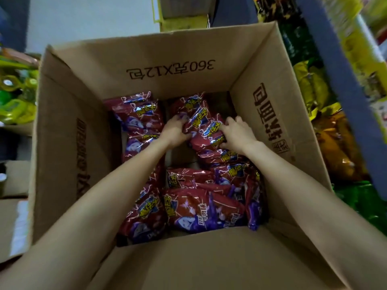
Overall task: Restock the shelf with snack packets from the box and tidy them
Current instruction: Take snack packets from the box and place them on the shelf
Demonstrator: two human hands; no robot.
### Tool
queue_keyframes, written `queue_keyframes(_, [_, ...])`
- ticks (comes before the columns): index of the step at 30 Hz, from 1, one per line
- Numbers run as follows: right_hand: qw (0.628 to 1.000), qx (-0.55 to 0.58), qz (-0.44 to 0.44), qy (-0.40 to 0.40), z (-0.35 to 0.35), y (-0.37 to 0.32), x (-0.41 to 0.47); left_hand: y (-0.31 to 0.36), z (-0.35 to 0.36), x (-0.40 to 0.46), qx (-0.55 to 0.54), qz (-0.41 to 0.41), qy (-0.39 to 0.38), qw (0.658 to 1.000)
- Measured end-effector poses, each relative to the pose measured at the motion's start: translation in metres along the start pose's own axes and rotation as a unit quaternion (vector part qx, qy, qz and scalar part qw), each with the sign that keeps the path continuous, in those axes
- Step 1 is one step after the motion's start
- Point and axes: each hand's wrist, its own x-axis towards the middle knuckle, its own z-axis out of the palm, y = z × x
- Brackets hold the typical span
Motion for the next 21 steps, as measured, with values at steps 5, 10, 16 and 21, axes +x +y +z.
queue_keyframes(5, [0.988, 0.141, 0.003, -0.065, 0.003, 0.002, -0.013, -0.009, -0.002, -0.024, -0.129, 0.007, 0.030, 0.991])
queue_keyframes(10, [0.982, 0.180, 0.014, 0.054, -0.003, -0.002, -0.039, 0.000, -0.026, -0.057, -0.143, 0.052, 0.153, 0.976])
queue_keyframes(16, [0.884, 0.416, 0.054, 0.208, -0.044, -0.017, -0.095, 0.015, -0.077, -0.091, -0.188, 0.115, 0.274, 0.936])
queue_keyframes(21, [0.759, 0.590, 0.074, 0.266, -0.082, -0.041, -0.167, 0.039, -0.109, -0.134, -0.212, 0.198, 0.301, 0.908])
